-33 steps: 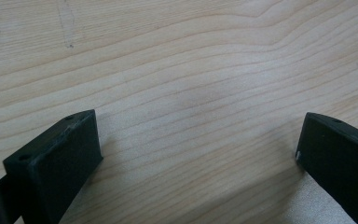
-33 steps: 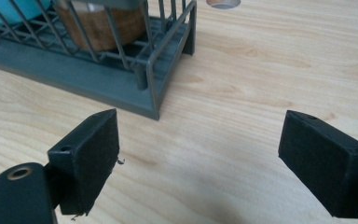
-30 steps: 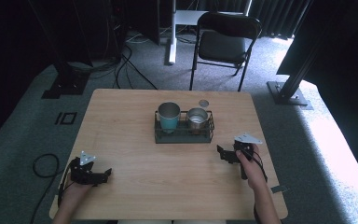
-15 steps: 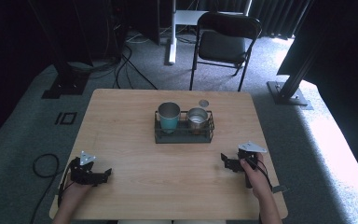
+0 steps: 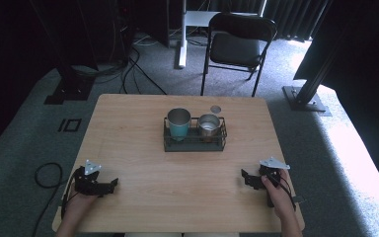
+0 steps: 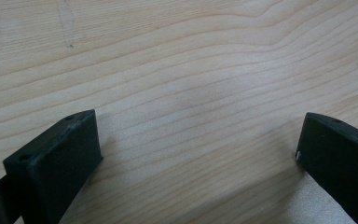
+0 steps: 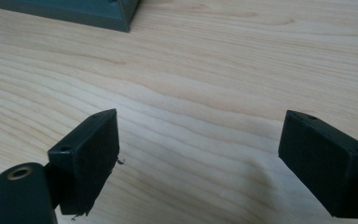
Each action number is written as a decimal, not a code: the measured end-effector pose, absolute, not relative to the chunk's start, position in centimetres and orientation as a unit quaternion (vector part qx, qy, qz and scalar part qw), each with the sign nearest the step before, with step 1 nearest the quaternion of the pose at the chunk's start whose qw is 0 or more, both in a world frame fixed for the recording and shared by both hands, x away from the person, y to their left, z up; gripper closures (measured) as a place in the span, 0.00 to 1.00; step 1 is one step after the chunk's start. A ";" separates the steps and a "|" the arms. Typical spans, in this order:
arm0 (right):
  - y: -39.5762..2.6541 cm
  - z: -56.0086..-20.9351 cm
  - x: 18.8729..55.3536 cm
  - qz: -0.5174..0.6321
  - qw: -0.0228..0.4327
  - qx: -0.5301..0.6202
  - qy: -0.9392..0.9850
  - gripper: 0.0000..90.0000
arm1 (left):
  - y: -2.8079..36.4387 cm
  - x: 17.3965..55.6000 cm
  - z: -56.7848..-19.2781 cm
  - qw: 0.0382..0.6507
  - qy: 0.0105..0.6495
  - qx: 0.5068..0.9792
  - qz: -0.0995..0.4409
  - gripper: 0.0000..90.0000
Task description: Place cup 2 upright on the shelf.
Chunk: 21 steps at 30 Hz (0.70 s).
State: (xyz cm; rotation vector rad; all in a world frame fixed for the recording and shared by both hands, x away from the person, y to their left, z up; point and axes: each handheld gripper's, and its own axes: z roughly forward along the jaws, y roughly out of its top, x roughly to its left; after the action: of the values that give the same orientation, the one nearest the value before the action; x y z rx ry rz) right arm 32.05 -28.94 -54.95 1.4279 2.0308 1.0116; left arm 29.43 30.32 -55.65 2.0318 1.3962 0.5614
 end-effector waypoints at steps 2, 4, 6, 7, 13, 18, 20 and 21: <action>-29.1 -55.0 31.8 0.365 0.231 0.521 0.737 0.13 | 30.3 29.4 -55.6 0.302 0.526 0.766 0.212 0.00; -29.2 -55.1 31.6 0.360 0.233 0.522 0.737 0.13 | 30.3 29.4 -55.6 0.302 0.527 0.766 0.212 0.00; -29.2 -55.3 31.4 0.352 0.236 0.520 0.741 0.13 | 30.3 29.4 -55.6 0.302 0.527 0.766 0.212 0.00; -29.2 -55.3 31.4 0.352 0.236 0.520 0.741 0.13 | 30.3 29.4 -55.6 0.302 0.527 0.766 0.212 0.00; -29.4 -55.5 30.7 0.342 0.227 0.515 0.752 0.13 | 30.3 29.4 -55.6 0.302 0.527 0.766 0.212 0.00; -29.4 -55.8 30.2 0.333 0.219 0.508 0.764 0.13 | 30.3 29.4 -55.6 0.302 0.527 0.765 0.212 0.00; -29.3 -55.8 30.1 0.333 0.219 0.503 0.767 0.13 | 30.3 29.4 -55.6 0.302 0.527 0.766 0.212 0.00; -29.3 -55.8 30.1 0.333 0.219 0.503 0.767 0.13 | 30.3 29.4 -55.6 0.302 0.527 0.766 0.212 0.00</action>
State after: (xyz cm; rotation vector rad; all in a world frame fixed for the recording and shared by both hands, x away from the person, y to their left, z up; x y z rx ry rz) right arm 30.11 -29.26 -55.77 1.3923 2.1212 0.9210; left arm 29.43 30.32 -55.64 2.0305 1.3988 0.5618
